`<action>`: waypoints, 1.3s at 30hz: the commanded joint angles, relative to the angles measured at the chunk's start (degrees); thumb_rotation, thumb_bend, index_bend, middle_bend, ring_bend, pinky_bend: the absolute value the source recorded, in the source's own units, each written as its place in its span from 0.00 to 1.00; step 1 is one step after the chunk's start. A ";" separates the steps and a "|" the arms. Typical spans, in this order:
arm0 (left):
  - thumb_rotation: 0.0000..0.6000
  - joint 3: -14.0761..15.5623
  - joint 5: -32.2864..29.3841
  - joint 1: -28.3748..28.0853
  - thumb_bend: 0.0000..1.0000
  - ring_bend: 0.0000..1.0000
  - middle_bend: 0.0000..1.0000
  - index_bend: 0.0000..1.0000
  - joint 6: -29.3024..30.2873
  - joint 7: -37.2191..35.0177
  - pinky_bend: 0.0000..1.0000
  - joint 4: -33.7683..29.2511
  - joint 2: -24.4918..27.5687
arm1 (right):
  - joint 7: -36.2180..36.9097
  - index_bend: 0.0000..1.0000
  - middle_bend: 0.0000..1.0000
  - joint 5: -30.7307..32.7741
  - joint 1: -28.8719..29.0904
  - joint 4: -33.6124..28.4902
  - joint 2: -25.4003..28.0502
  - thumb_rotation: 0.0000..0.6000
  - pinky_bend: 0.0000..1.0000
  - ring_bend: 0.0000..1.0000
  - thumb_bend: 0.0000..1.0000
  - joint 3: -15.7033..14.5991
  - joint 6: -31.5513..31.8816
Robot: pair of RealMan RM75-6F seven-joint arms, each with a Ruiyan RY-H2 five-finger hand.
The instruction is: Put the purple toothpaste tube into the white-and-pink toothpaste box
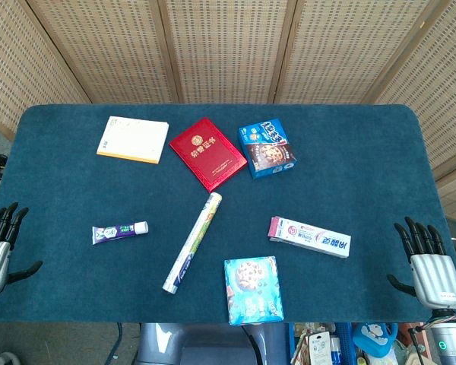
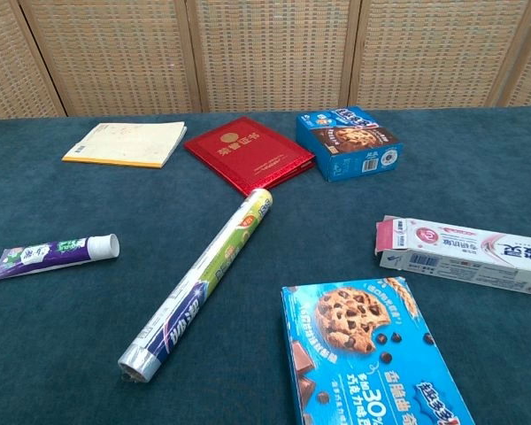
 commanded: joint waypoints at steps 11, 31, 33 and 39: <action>1.00 0.20 0.68 0.11 0.17 0.00 0.00 0.00 0.45 0.22 0.00 -0.09 -0.13 | -0.24 0.00 0.00 -0.56 0.02 -0.15 -0.11 1.00 0.00 0.00 0.21 -0.26 0.11; 1.00 -0.02 0.55 -0.42 0.17 0.00 0.00 0.00 -0.13 1.14 0.00 -0.35 -0.79 | -1.06 0.00 0.00 -1.17 -0.23 -0.65 -0.17 1.00 0.00 0.00 0.21 -0.68 0.37; 1.00 -0.07 0.42 -0.49 0.17 0.00 0.00 0.00 -0.25 1.45 0.00 -0.57 -0.90 | -1.27 0.00 0.00 -1.19 -0.09 -0.64 -0.31 1.00 0.00 0.00 0.21 -0.80 -0.01; 1.00 -1.64 -0.32 -1.74 0.17 0.00 0.00 0.00 -0.54 3.48 0.00 -0.29 -1.97 | -1.50 0.00 0.00 -1.00 0.35 -0.61 -0.73 1.00 0.00 0.00 0.21 -1.02 -1.18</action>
